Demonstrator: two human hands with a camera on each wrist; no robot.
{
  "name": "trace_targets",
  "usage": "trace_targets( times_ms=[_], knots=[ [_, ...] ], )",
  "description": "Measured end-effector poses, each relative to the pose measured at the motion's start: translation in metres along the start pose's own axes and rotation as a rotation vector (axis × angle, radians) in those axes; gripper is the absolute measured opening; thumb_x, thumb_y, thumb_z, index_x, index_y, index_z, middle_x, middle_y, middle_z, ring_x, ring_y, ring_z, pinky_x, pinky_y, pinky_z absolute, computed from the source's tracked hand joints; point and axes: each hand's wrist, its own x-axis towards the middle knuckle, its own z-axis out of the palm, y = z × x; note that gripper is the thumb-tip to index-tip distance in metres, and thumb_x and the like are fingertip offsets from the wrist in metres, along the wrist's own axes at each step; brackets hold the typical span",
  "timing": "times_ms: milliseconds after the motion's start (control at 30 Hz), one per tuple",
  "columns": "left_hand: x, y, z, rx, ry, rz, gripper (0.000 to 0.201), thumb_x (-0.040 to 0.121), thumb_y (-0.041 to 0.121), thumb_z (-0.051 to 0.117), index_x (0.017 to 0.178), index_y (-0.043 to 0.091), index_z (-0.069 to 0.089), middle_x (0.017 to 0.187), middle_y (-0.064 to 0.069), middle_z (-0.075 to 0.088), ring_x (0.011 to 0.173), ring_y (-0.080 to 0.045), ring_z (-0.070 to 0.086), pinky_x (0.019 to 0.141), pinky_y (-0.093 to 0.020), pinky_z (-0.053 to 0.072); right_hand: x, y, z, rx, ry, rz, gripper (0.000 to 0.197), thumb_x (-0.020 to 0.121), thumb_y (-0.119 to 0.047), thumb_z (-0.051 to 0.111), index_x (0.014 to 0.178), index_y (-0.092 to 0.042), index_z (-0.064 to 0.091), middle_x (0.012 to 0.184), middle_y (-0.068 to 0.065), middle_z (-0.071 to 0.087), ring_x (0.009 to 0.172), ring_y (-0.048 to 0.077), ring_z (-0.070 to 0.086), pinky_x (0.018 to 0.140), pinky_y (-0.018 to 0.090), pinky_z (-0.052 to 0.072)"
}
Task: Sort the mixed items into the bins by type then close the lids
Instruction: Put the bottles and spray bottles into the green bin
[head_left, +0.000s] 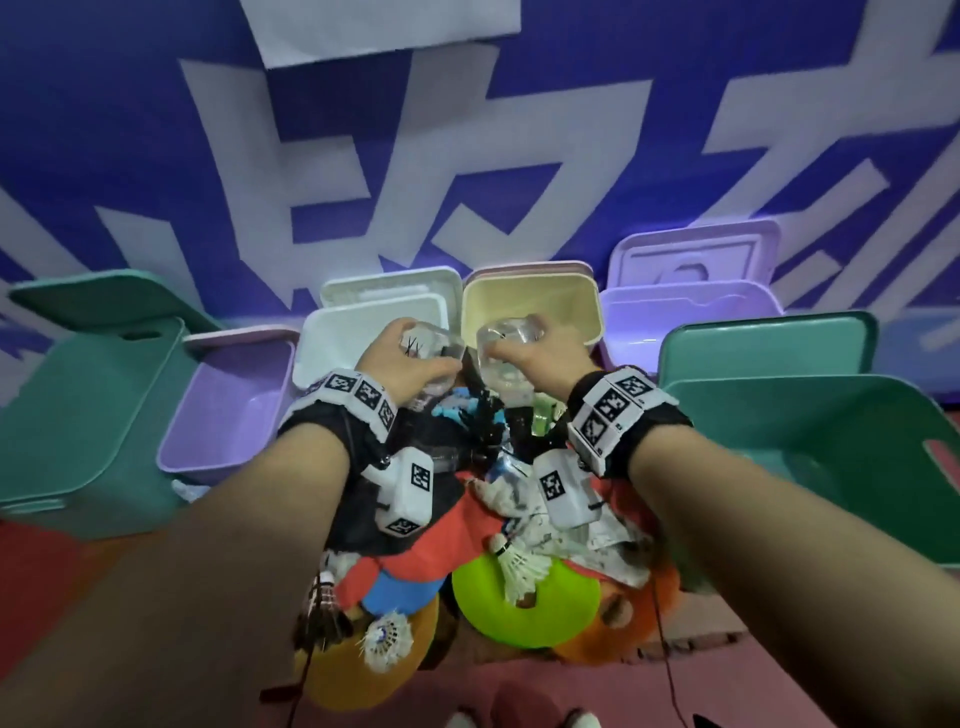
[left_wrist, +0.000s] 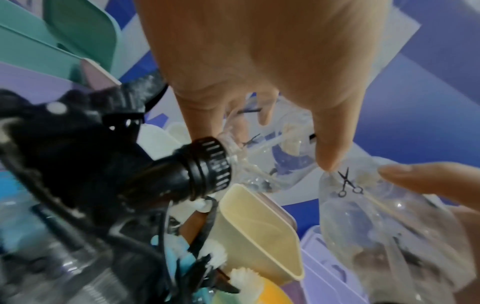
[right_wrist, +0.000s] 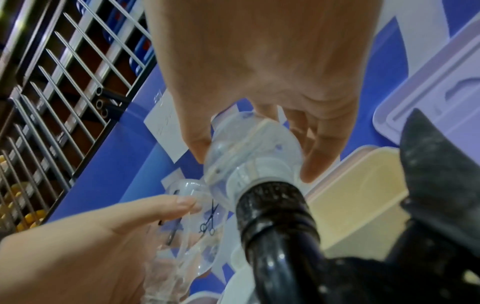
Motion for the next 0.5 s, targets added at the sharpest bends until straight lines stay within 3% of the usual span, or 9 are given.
trace_targets(
  times_ms=[133, 200, 267, 333, 433, 500],
  knots=[
    [0.011, 0.039, 0.012, -0.044, -0.037, 0.109, 0.080, 0.068, 0.037, 0.083, 0.137, 0.024, 0.043, 0.120, 0.000, 0.058, 0.102, -0.017, 0.059, 0.087, -0.028, 0.048, 0.000, -0.008, -0.042, 0.061, 0.152, -0.001, 0.033, 0.074, -0.034, 0.075, 0.101, -0.024, 0.059, 0.097, -0.006, 0.061, 0.098, 0.016, 0.059, 0.074, 0.024, 0.045],
    [0.016, 0.055, 0.021, -0.057, -0.070, 0.167, 0.074, 0.069, 0.036, 0.083, 0.132, 0.020, 0.046, 0.116, 0.003, 0.058, 0.106, -0.017, 0.059, 0.093, -0.030, 0.048, -0.003, -0.011, -0.060, 0.083, 0.234, 0.015, 0.029, 0.074, -0.033, 0.075, 0.096, -0.024, 0.058, 0.093, -0.007, 0.060, 0.094, 0.015, 0.057, 0.077, 0.028, 0.046],
    [0.021, 0.069, 0.034, -0.076, -0.103, 0.205, 0.069, 0.069, 0.034, 0.082, 0.127, 0.020, 0.048, 0.115, 0.003, 0.058, 0.108, -0.016, 0.058, 0.092, -0.029, 0.047, -0.010, -0.013, -0.075, 0.090, 0.306, 0.033, 0.050, 0.068, -0.041, 0.075, 0.108, -0.016, 0.058, 0.101, -0.001, 0.061, 0.095, 0.019, 0.059, 0.080, 0.035, 0.052],
    [0.023, 0.085, 0.048, -0.106, -0.143, 0.234, 0.071, 0.070, 0.034, 0.082, 0.129, 0.020, 0.046, 0.117, 0.003, 0.057, 0.106, -0.016, 0.057, 0.090, -0.028, 0.048, -0.017, -0.014, -0.092, 0.076, 0.376, 0.060, 0.072, 0.061, -0.046, 0.073, 0.122, -0.011, 0.056, 0.113, 0.003, 0.061, 0.098, 0.020, 0.062, 0.075, 0.034, 0.054],
    [0.021, 0.105, 0.075, -0.161, -0.225, 0.296, 0.064, 0.071, 0.032, 0.082, 0.125, 0.019, 0.048, 0.111, 0.003, 0.058, 0.103, -0.015, 0.057, 0.088, -0.025, 0.044, -0.031, -0.006, -0.116, 0.071, 0.481, 0.104, 0.079, 0.071, -0.039, 0.077, 0.136, -0.008, 0.045, 0.125, 0.003, 0.055, 0.105, 0.020, 0.060, 0.081, 0.038, 0.056],
    [0.016, 0.115, 0.099, -0.208, -0.310, 0.319, 0.063, 0.069, 0.031, 0.084, 0.120, 0.018, 0.051, 0.109, 0.001, 0.062, 0.099, -0.017, 0.062, 0.083, -0.023, 0.048, -0.043, 0.006, -0.133, 0.053, 0.561, 0.132, 0.086, 0.066, -0.043, 0.077, 0.137, -0.007, 0.045, 0.128, 0.007, 0.057, 0.109, 0.022, 0.060, 0.086, 0.043, 0.055]
  ],
)
